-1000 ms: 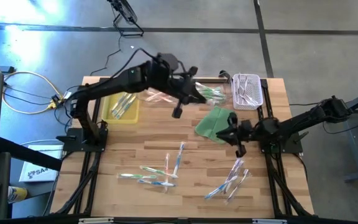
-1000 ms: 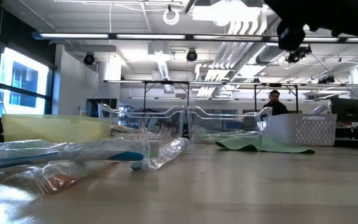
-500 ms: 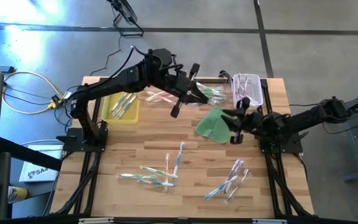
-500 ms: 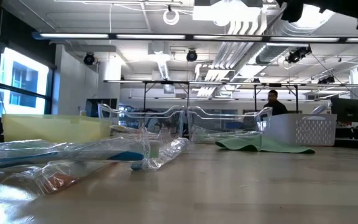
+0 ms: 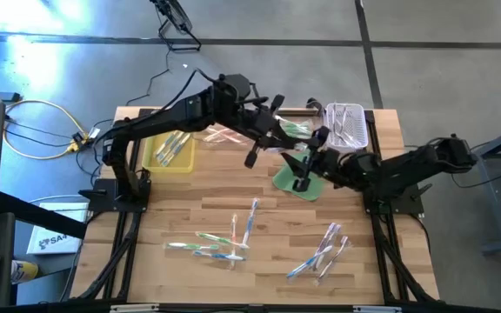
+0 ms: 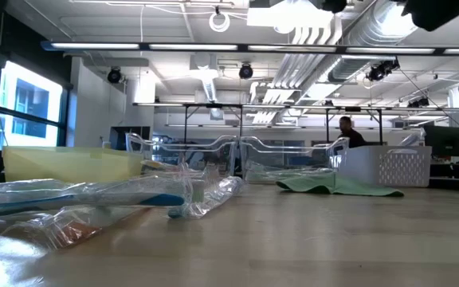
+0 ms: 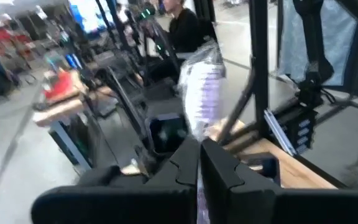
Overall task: Pick & Place Toothbrushes
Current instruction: Put the purple toothbrush into the white bin
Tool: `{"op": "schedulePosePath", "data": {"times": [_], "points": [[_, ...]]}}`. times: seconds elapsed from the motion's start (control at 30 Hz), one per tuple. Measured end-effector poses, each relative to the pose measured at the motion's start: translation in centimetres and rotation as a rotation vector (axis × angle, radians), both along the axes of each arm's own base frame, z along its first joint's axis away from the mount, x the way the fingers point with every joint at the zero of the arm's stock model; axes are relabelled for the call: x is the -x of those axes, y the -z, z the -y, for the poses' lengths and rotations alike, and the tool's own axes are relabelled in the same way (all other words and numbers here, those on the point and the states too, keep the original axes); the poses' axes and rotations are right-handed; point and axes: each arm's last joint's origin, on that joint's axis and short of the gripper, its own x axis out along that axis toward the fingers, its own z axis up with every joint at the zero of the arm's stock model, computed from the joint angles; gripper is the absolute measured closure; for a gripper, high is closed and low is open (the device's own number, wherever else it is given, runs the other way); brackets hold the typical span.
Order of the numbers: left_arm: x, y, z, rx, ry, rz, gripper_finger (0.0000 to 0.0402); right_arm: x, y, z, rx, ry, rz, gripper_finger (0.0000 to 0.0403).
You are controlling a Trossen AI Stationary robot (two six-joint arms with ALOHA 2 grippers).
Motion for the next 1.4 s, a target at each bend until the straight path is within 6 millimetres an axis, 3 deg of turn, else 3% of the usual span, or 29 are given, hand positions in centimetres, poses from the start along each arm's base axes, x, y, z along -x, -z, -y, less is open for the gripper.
{"op": "schedulePosePath", "data": {"times": [0.5,0.9,1.27,1.4], "points": [[0.0,0.1,0.0,-0.002,0.001,-0.004,0.0400,-0.8,-0.6,-0.6,-0.008,-0.094,0.024,0.0214],[0.0,0.0,0.0,-0.004,-0.008,-0.003,0.0401,-0.8,-0.6,-0.6,0.002,-0.109,0.020,0.0386],[0.0,0.0,0.0,-0.025,0.001,0.008,0.0401,-0.6,-0.7,-1.0,-0.002,-0.116,0.015,0.0389],[0.1,0.2,0.0,-0.021,0.002,-0.012,0.0381,-0.6,-0.7,-1.0,-0.002,-0.116,0.010,0.0389]]}}
